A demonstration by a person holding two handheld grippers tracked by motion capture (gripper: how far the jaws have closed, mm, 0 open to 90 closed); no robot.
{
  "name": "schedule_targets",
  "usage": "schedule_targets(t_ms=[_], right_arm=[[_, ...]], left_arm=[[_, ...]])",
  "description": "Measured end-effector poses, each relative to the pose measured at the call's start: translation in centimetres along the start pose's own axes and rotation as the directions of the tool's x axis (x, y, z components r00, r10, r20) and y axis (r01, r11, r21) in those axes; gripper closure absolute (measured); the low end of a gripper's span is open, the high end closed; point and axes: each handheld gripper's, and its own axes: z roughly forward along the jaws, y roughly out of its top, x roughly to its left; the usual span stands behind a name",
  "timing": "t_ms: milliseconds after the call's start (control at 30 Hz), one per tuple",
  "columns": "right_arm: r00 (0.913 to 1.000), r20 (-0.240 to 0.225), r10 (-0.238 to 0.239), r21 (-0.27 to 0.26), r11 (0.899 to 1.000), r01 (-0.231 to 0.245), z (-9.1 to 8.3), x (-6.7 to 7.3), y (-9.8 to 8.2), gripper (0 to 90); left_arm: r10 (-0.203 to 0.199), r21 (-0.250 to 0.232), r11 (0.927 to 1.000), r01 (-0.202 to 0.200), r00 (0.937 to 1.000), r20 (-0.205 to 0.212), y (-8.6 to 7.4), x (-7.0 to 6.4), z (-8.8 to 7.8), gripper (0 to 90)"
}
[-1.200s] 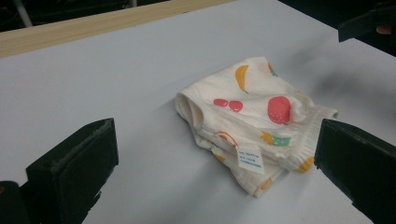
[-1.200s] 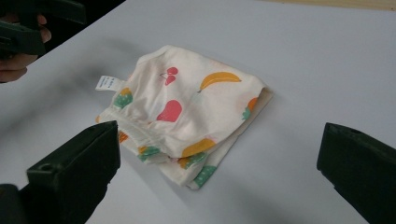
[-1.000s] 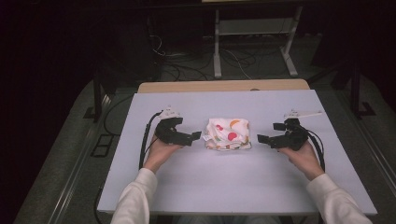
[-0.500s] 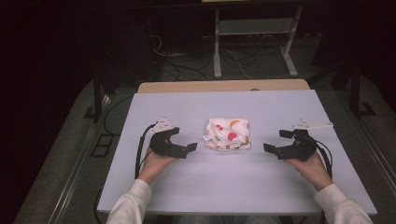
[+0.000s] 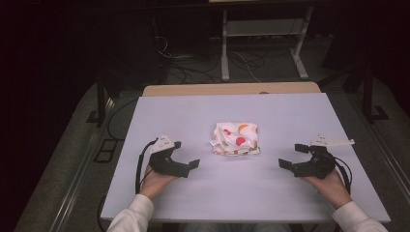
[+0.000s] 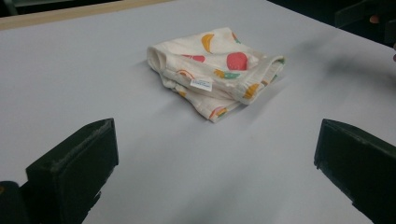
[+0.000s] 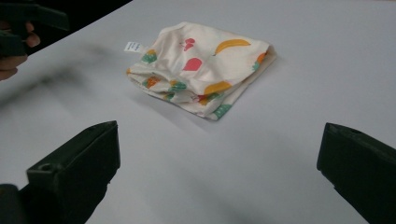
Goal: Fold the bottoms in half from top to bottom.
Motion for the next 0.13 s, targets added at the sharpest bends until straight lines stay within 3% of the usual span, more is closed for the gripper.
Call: schedule_targets(t_ms=[133], right_arm=[[0.9999, 0.013, 0.01, -0.003, 1.0, -0.01, -0.3, -0.35, -0.58, 0.0]], left_arm=[[0.0, 0.009, 1.0, 0.0, 0.9999, -0.011, -0.79, -0.03, -0.26, 0.0]])
